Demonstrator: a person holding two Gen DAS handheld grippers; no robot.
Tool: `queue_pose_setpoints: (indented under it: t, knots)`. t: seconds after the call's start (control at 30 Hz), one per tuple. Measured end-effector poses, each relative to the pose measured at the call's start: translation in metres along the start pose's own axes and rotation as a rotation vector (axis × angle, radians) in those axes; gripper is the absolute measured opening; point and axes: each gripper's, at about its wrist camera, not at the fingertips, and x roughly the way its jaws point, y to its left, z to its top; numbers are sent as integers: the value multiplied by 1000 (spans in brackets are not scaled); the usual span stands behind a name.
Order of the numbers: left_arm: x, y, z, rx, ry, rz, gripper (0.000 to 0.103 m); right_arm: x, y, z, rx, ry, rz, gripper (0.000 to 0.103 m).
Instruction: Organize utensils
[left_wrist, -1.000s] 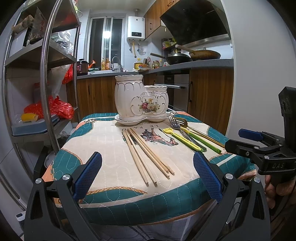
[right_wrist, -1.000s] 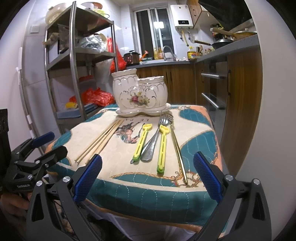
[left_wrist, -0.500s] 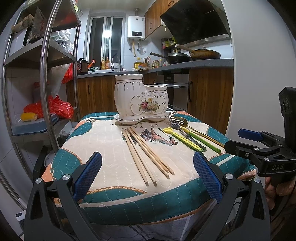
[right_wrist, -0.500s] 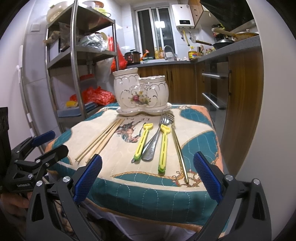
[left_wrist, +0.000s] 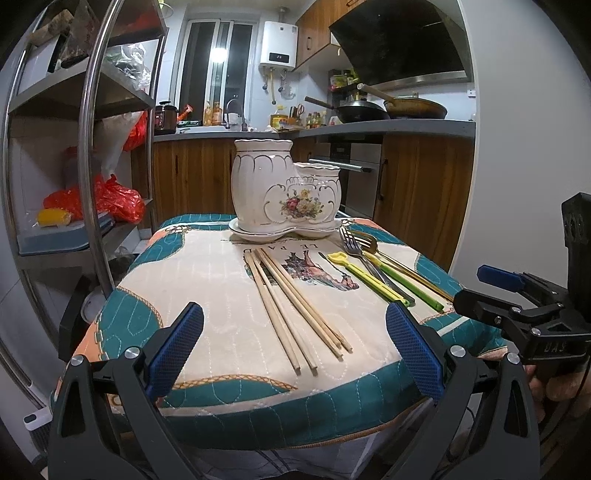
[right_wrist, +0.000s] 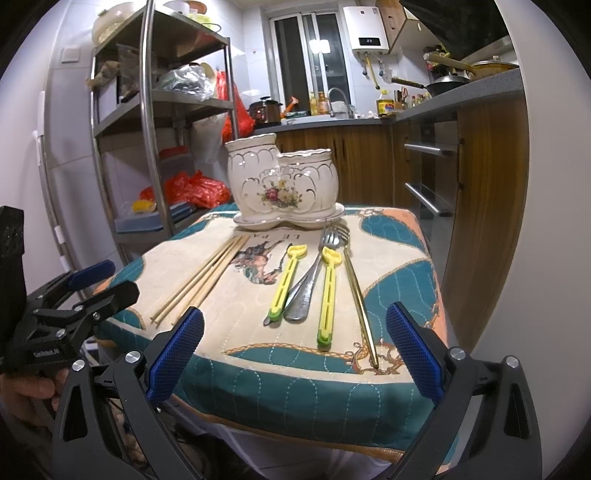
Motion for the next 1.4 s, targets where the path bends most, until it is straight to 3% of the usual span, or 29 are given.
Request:
queue_pose_setpoints:
  t: [0.2, 0.4, 0.47, 0.63, 0.77, 0.93, 1.27, 1.3, 1.4]
  knots:
    - [10, 4, 9, 22, 21, 24, 97, 3, -2, 3, 0, 9, -7, 98]
    - [31, 11, 20, 35, 98, 36, 83, 9, -8, 15, -15, 40, 1, 96]
    - [43, 16, 23, 34, 141, 44, 72, 11, -9, 17, -23, 53, -2, 95]
    - [72, 26, 28, 21, 251, 34, 51, 17, -14, 22, -50, 87, -24, 74]
    - [96, 28, 29, 36, 328, 29, 38, 23, -21, 26, -48, 108, -33, 65]
    - [113, 31, 31, 41, 364, 53, 31, 35, -29, 32, -54, 155, -34, 42]
    - [118, 43, 29, 13, 389, 42, 15, 101, -52, 56, -90, 376, -29, 25]
    - [118, 45, 29, 8, 391, 38, 14, 110, -52, 56, -100, 411, -28, 19]
    - [118, 47, 31, 11, 400, 31, 13, 124, -54, 61, -102, 465, -12, 17]
